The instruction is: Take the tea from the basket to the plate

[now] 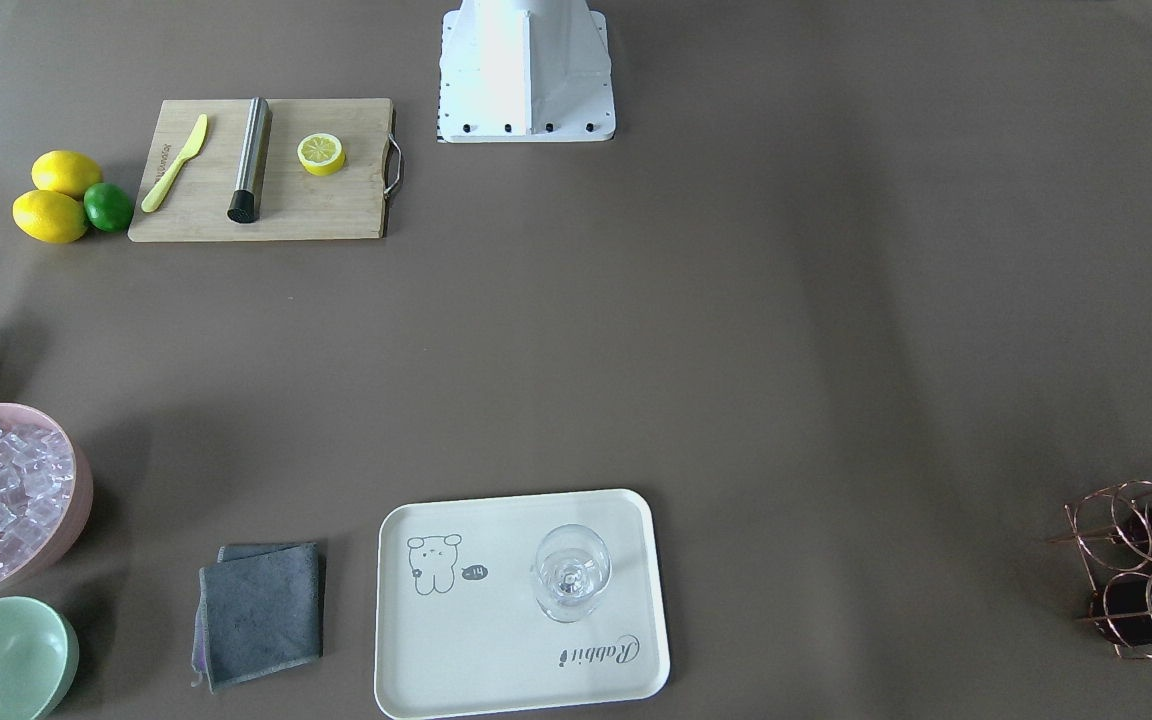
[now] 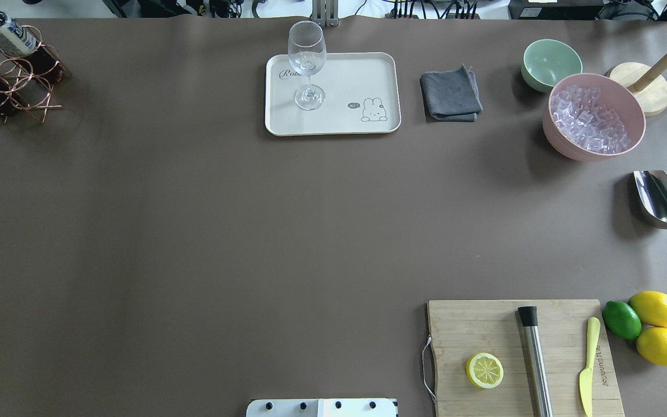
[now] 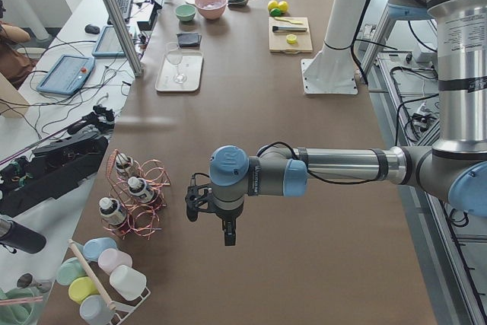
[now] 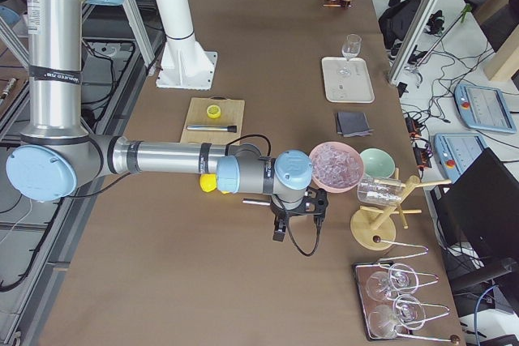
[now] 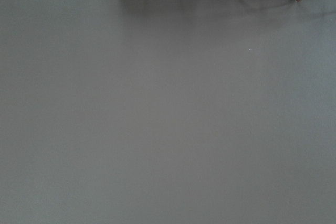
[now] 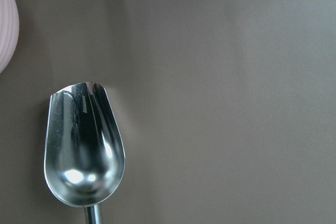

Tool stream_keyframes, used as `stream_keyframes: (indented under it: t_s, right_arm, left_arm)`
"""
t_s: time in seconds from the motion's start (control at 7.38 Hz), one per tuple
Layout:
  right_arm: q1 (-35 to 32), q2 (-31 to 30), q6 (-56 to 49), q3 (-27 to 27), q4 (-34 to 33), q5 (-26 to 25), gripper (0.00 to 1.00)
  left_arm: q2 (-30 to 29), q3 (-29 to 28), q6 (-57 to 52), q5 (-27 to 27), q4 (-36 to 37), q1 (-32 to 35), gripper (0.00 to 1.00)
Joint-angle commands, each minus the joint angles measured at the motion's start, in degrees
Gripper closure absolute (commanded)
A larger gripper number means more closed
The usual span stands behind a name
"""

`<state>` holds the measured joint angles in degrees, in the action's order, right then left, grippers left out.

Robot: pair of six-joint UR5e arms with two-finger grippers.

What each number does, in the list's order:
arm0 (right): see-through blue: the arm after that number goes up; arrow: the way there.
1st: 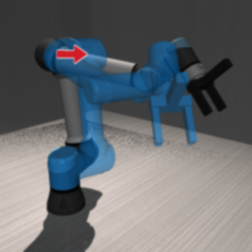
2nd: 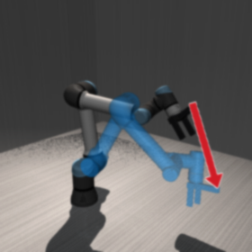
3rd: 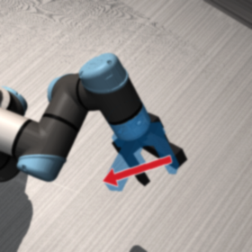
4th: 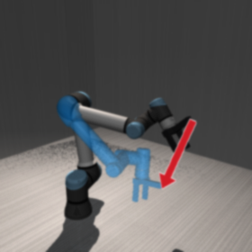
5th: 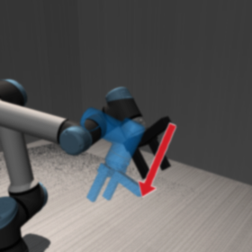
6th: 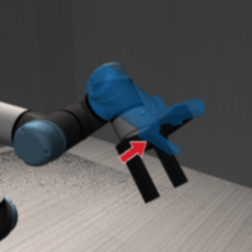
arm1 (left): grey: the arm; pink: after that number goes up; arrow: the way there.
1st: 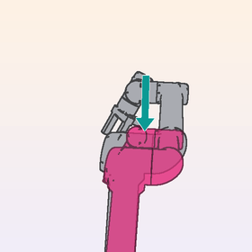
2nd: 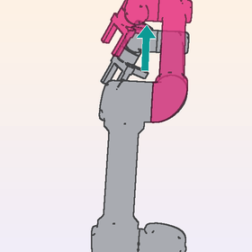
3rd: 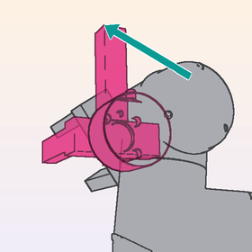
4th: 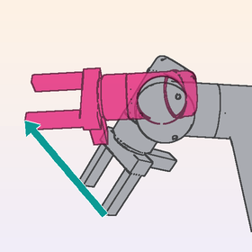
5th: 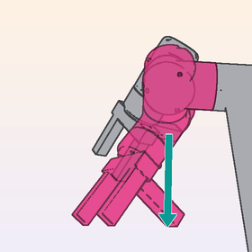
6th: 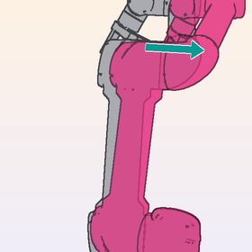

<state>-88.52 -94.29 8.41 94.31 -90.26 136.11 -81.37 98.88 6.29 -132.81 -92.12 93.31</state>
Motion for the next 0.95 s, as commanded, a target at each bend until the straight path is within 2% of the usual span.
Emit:
stream_keyframes:
  t_s: [0.0,0.27,0.81]
  right_arm:
    - [-0.3,0.0,-0.2,0.4,0.1,-0.1,0.0]
    - [-0.6,-0.8,-0.1,0.6,0.4,0.5,0.0]
    - [0.1,2.0,-0.8,0.6,0.7,-0.2,0.0]
  left_arm:
    - [-0.2,0.2,0.0,-0.3,0.0,-0.1,0.02]
    - [-0.2,0.1,-0.1,-0.6,0.0,-0.1,0.02]
    - [-1.3,0.3,-0.1,-0.6,0.0,-0.2,0.02]
